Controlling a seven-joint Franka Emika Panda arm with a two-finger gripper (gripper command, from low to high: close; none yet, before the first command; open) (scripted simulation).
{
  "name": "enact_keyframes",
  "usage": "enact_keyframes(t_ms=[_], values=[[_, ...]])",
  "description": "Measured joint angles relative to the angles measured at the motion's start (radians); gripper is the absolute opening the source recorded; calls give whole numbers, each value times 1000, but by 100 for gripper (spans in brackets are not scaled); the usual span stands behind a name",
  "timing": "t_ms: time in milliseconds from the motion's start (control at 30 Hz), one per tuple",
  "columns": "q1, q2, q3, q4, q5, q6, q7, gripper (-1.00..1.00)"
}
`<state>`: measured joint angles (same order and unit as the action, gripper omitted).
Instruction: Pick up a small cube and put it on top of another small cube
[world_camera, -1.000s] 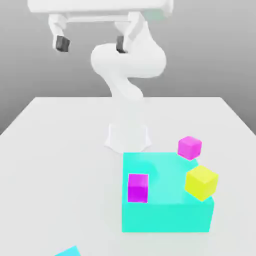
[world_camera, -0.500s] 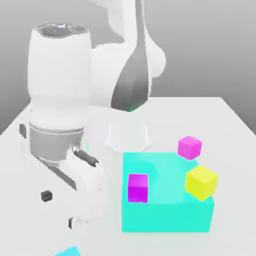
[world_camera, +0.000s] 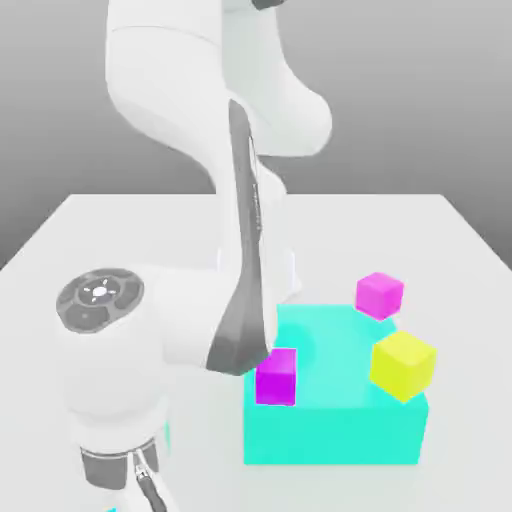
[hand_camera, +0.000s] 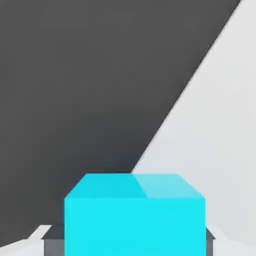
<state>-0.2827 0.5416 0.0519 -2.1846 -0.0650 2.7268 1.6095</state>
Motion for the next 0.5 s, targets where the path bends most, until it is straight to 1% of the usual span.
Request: enact_keyframes(t_ms=[133,200,367,500], values=[[-11,-123,15,-28,10,-95,-10,-100],[-2,-190,26,-62,-11,-132,-43,-100],[21,-359,68,-165,-47,-208,-175,-100],[53,-500,102,-250,-25,-264,-318,-100]])
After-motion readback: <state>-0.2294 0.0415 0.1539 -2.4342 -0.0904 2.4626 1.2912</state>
